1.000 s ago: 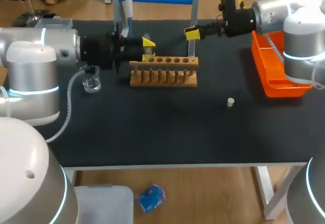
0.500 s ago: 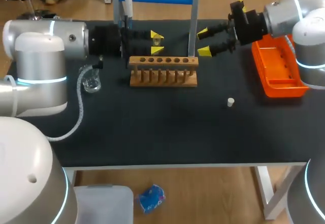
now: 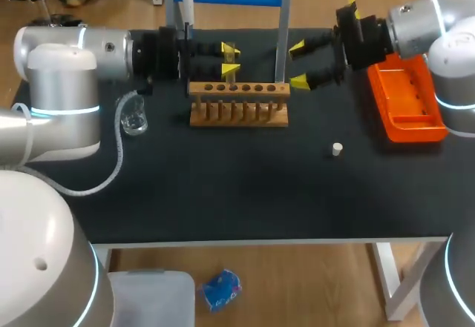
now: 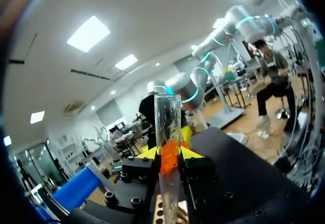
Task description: Invert the test tube, pick up the pipette, mount the tip to pipette, aspirate from beaker and dispense into the tube, eject the tip, return the pipette, and cap with the stopper.
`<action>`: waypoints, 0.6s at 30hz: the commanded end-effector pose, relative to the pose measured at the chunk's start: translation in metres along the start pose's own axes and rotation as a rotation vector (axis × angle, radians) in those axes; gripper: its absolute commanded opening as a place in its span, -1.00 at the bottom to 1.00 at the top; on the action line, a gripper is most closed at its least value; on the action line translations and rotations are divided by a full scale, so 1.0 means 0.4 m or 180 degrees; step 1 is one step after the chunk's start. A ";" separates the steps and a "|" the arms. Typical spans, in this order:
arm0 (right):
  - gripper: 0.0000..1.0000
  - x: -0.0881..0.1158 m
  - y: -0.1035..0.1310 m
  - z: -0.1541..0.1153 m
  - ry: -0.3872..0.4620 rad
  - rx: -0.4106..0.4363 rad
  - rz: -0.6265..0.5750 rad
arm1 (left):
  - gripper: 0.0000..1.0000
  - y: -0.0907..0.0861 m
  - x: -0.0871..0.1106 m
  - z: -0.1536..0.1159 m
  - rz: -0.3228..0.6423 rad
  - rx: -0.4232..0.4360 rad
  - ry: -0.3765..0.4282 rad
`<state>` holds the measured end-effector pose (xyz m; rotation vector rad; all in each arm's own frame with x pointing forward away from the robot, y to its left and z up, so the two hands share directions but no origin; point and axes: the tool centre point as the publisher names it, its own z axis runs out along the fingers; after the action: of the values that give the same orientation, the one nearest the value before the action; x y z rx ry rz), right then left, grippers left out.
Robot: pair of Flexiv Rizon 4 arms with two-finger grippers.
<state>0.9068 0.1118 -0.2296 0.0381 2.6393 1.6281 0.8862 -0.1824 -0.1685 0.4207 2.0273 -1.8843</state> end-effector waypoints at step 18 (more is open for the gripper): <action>1.00 -0.120 -0.181 0.023 0.0250 0.0225 -0.0554 | -1.00 0.073 -0.140 0.072 -0.0921 0.0085 0.0140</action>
<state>0.9442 0.0822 -0.2894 -0.2136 2.6586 1.4876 0.9431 -0.2047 -0.1685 0.1522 2.1768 -2.0681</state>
